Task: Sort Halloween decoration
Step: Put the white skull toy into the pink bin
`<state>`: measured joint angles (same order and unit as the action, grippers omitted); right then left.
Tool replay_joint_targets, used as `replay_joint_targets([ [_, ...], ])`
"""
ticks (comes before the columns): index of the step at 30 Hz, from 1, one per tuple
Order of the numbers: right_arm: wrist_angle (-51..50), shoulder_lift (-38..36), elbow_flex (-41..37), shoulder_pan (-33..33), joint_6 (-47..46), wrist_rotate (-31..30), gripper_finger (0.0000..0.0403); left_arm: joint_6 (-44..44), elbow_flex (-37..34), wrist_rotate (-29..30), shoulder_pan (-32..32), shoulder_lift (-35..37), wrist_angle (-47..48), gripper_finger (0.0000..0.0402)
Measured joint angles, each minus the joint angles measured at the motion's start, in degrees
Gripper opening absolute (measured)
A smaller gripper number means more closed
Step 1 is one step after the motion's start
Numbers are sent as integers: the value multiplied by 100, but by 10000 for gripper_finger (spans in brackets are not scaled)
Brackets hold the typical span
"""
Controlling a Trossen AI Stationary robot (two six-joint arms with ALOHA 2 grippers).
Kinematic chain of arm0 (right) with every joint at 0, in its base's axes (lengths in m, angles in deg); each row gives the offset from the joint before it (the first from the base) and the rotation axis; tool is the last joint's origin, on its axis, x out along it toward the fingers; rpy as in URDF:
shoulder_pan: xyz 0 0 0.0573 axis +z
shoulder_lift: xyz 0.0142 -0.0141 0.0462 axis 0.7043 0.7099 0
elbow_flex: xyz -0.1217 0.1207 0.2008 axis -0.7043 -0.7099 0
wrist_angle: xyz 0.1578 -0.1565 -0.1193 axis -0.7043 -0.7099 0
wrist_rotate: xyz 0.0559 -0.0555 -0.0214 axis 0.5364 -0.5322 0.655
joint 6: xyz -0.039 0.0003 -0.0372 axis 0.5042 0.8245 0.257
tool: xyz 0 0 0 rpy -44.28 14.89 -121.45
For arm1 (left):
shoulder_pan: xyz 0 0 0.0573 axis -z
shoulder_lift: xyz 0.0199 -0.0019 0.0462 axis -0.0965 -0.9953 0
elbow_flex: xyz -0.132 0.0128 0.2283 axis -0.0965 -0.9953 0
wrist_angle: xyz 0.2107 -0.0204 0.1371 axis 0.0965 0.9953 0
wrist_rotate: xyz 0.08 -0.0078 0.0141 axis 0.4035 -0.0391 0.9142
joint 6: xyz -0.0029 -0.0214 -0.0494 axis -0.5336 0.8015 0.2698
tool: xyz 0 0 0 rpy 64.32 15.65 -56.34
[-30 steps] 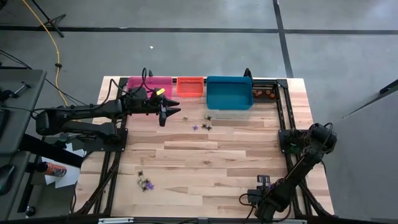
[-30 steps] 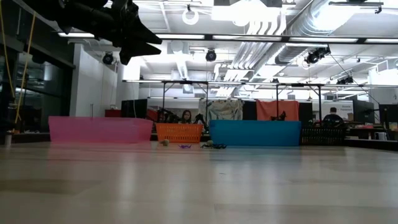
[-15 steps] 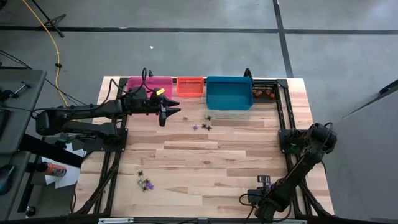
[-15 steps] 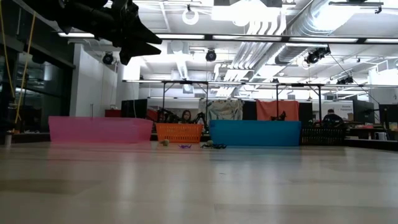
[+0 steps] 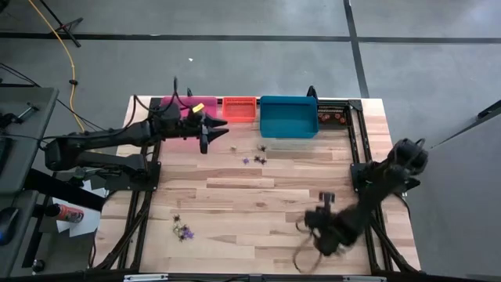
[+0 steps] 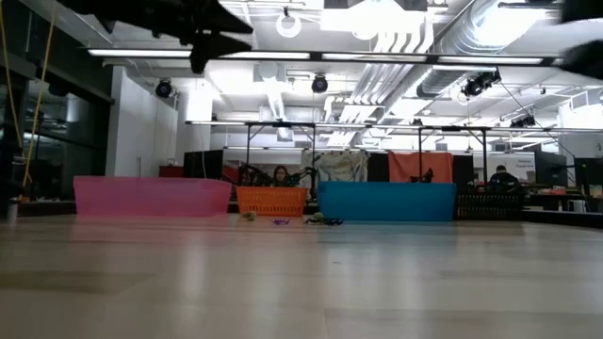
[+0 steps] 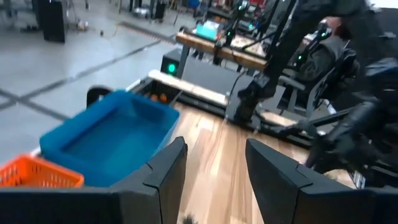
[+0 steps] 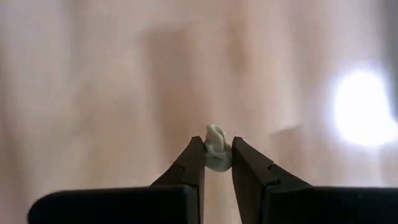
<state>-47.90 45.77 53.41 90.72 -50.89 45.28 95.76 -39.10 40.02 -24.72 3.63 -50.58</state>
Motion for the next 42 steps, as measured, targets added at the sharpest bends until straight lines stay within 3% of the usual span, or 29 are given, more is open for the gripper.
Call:
replay_joint_targets([
  [3,378,-513,-549,-470,10,-314,41,-80,210,-6,0,0,-8,154],
  [7,2067,-1333,-1520,-1138,603,-307,41,-79,406,-11,-2,0,2,154],
  [13,5698,-1974,-2931,-2505,2189,1170,41,-50,591,-15,39,0,7,154],
  [17,7007,-1928,-2937,-3515,3027,1396,41,32,625,-15,151,3,7,154],
  [26,7311,-1838,-1397,-5061,5257,2551,41,21,631,-16,461,31,-9,154],
  [32,7304,-1840,-812,-5526,5580,3182,41,-148,631,64,461,31,-8,154],
  [42,7320,-1842,-706,-5584,5689,3238,42,-449,631,197,441,31,-9,154],
])
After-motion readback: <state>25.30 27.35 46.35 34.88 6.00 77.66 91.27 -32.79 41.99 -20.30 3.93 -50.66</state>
